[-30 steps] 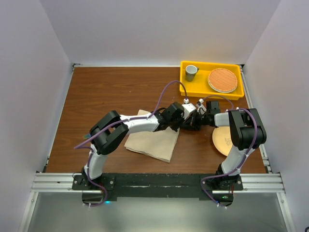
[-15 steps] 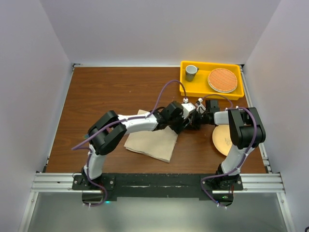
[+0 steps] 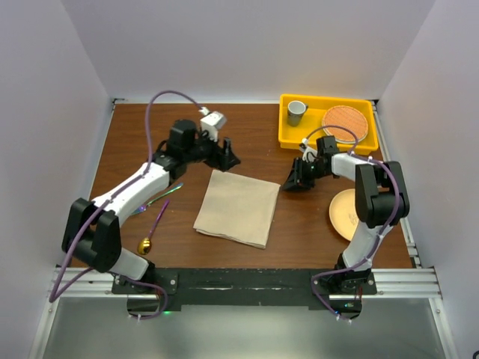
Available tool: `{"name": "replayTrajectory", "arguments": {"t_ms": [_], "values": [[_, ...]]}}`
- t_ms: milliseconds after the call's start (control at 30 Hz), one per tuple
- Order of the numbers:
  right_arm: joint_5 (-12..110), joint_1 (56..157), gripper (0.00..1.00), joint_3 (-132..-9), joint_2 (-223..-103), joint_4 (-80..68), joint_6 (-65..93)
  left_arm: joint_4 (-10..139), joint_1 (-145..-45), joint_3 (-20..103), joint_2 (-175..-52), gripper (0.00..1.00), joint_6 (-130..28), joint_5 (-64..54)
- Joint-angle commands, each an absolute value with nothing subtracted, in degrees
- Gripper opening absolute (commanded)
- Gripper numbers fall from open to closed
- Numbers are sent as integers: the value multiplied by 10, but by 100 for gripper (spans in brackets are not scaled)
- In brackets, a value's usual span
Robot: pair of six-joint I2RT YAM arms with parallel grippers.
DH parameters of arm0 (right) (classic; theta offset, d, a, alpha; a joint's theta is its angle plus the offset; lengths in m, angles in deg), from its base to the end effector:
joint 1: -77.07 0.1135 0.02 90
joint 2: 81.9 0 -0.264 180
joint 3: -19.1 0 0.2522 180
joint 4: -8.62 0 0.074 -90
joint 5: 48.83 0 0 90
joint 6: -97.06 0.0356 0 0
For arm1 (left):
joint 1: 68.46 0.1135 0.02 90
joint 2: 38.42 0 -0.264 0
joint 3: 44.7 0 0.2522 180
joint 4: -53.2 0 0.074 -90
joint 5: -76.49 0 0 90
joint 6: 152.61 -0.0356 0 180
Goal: Fold the napkin into a case and place the utensils inside
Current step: Smooth out the square-folded napkin at the center of the board.
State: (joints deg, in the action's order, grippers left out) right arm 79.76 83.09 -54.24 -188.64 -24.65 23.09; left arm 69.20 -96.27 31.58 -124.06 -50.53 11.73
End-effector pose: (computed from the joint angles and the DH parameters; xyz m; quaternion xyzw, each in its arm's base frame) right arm 0.3427 0.0585 0.1340 0.0141 0.9266 0.3541 0.1254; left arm 0.2978 -0.1743 0.2902 0.2286 0.8009 -0.3515 0.4275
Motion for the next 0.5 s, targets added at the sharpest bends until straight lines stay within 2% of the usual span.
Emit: {"name": "replayTrajectory", "arguments": {"t_ms": [0,100,233,300,400,467], "values": [[753,830,38,-588,-1826,-391,111,714,-893,258,-1209,76,-491,198],[755,831,41,-621,-1808,-442,86,722,-862,257,-1213,71,-513,242],[840,855,59,-635,-1777,-393,162,641,-861,230,-1239,68,-466,305],[862,884,66,-637,-1781,-371,193,575,-862,221,-1262,71,-403,324],[881,938,83,-625,-1795,-307,242,470,-868,211,-1332,78,-307,359],[890,961,87,-615,-1811,-253,270,398,-878,217,-1363,84,-263,369]]}}
